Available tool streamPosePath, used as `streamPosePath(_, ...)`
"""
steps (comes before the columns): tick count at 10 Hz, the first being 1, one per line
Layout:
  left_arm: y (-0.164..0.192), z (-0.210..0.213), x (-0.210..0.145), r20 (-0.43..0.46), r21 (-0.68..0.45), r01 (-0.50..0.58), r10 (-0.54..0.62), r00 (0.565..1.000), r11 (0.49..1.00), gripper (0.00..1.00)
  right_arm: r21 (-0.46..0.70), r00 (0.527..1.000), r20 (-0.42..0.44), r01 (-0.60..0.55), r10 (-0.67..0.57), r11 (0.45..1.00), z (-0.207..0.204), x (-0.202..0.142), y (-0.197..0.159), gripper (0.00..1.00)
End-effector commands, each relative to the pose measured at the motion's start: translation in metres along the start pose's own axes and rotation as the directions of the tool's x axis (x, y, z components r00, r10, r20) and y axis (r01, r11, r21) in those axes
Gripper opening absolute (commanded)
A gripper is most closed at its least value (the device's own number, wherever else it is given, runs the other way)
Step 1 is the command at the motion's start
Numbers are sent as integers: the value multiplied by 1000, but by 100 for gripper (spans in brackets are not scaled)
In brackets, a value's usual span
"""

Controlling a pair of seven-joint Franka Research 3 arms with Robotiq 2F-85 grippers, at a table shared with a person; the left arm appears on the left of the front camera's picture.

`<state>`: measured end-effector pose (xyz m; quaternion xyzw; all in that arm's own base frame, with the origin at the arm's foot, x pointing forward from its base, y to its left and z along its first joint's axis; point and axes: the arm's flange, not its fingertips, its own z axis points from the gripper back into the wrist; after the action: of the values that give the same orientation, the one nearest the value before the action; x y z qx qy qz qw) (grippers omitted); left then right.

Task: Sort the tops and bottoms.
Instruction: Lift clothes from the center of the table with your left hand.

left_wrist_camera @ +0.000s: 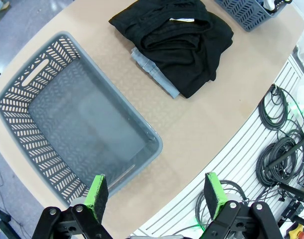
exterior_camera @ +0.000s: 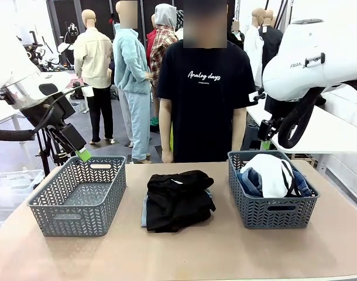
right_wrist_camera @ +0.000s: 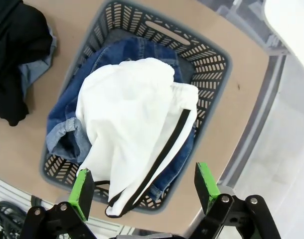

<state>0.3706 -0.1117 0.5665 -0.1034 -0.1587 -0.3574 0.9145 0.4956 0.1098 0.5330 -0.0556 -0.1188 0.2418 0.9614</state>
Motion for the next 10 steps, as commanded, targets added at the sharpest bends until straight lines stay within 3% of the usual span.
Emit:
streamPosePath(1, 0, 1, -1, 1, 3, 0, 0, 1000, 1000, 100, 11, 1000, 23, -2, 2, 1000, -3, -3, 0, 100)
streamPosePath(7, 0, 1, -1, 1, 3, 0, 0, 1000, 1000, 100, 0, 1000, 1, 0, 0, 1000, 0, 0, 0, 100)
streamPosePath(10, 0, 1, -1, 1, 3, 0, 0, 1000, 1000, 100, -28, 964, 254, 87, -77, 996, 74, -91, -24, 100)
